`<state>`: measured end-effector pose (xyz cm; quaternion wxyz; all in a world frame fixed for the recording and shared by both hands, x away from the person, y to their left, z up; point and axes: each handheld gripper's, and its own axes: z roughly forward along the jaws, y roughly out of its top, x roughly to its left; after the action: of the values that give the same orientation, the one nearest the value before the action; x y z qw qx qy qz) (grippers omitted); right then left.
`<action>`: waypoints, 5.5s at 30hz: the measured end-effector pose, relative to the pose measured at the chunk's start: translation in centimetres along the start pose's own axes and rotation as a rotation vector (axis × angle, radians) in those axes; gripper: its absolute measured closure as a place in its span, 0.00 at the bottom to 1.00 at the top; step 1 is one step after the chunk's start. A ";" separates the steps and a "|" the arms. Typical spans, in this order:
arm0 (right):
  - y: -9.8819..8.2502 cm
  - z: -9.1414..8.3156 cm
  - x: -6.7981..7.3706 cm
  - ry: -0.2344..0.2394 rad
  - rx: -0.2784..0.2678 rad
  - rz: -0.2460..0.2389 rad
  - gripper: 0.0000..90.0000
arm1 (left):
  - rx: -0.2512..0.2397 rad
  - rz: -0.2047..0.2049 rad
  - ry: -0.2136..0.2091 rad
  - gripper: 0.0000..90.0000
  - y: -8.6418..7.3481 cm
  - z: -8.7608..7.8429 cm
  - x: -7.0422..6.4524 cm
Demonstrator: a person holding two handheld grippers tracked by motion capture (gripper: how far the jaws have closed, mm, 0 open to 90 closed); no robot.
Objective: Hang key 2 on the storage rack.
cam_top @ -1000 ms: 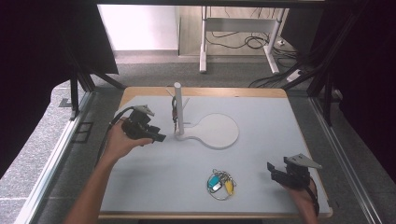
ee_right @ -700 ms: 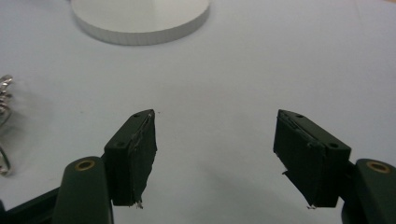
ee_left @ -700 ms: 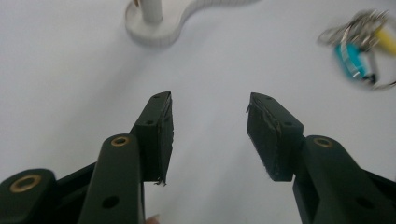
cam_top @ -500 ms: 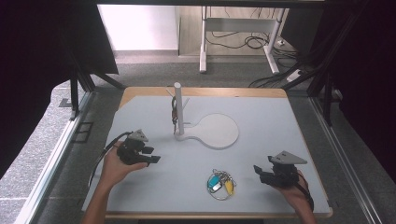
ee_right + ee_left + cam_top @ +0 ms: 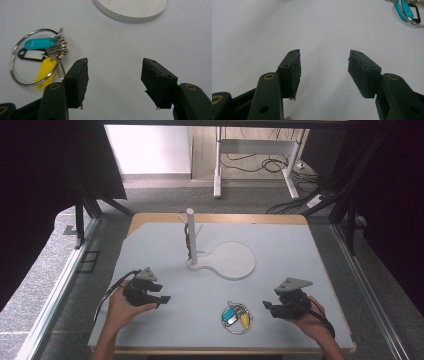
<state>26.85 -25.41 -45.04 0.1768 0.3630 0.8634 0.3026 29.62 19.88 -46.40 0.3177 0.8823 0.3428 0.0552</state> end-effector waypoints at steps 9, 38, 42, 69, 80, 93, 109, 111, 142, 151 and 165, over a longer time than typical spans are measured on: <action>1.5 -0.4 1.6 0.106 0.068 -0.049 0.50 | -0.019 0.013 0.048 0.49 -0.7 -0.5 -0.3; 4.7 4.9 9.4 0.356 0.353 -0.276 0.67 | -0.047 -0.076 0.016 0.48 -3.8 -0.8 1.1; 5.6 5.4 9.1 0.339 0.351 -0.254 0.67 | -0.038 -0.068 0.013 0.48 -3.8 -0.7 1.1; 7.2 8.7 9.4 0.324 0.393 -0.130 0.64 | -0.017 -0.047 0.021 0.48 -3.8 -0.1 0.9; 6.9 7.7 9.0 0.344 0.384 -0.149 0.63 | -0.016 -0.043 0.021 0.48 -3.8 -0.1 1.0; 5.2 7.1 10.1 0.389 0.463 -0.217 0.68 | -0.005 -0.041 0.020 0.48 -3.8 0.2 0.9; 5.9 7.7 11.8 0.350 0.489 -0.244 0.79 | 0.001 -0.039 0.017 0.48 -3.8 0.4 0.9; 5.9 7.7 11.9 0.329 0.484 -0.249 0.84 | 0.001 -0.040 0.015 0.48 -3.8 0.4 0.9; 7.1 7.0 9.8 0.421 0.483 -0.102 0.97 | 0.014 -0.033 0.015 0.47 -3.8 0.7 0.9; 9.1 5.2 7.5 0.447 0.441 -0.041 0.97 | 0.013 -0.035 0.016 0.47 -3.9 0.7 0.9; 10.0 3.7 2.9 0.320 0.432 0.009 0.96 | -0.007 -0.075 -0.006 0.47 -4.4 0.5 1.6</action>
<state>32.01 -16.35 -41.56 -0.0449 0.3436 0.9233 0.1657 28.48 23.10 -49.65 0.3236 0.8679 0.3745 0.0419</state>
